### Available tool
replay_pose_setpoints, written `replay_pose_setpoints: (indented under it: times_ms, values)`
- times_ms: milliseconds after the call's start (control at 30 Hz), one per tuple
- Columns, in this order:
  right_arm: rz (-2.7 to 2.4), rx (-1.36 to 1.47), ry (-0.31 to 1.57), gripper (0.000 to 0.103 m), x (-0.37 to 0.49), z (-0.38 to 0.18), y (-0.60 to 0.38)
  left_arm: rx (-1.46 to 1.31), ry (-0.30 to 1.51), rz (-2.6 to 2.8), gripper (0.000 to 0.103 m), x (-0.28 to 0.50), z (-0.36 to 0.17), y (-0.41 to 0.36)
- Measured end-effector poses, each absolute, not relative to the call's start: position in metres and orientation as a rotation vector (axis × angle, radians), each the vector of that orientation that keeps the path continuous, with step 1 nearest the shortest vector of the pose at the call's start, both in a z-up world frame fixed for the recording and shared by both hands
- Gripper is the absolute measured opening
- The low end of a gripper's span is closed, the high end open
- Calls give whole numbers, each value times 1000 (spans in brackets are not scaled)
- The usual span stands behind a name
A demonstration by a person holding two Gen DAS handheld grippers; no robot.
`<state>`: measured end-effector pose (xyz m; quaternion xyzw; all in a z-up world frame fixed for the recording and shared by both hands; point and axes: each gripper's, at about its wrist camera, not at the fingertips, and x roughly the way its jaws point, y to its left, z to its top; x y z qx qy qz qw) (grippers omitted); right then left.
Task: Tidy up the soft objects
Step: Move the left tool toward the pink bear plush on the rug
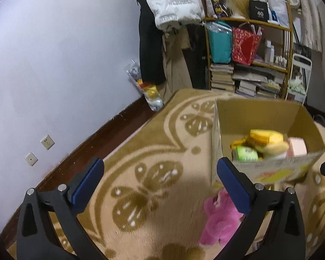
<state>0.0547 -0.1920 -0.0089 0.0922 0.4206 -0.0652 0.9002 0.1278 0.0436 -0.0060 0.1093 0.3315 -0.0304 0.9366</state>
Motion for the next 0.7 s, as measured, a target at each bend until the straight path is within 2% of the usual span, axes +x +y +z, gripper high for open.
replay_pose_setpoints:
  times_ms: [700]
  values:
    - [-131,340,1021,103,43,-91,-196,289,788,-163,103,125,-72,17]
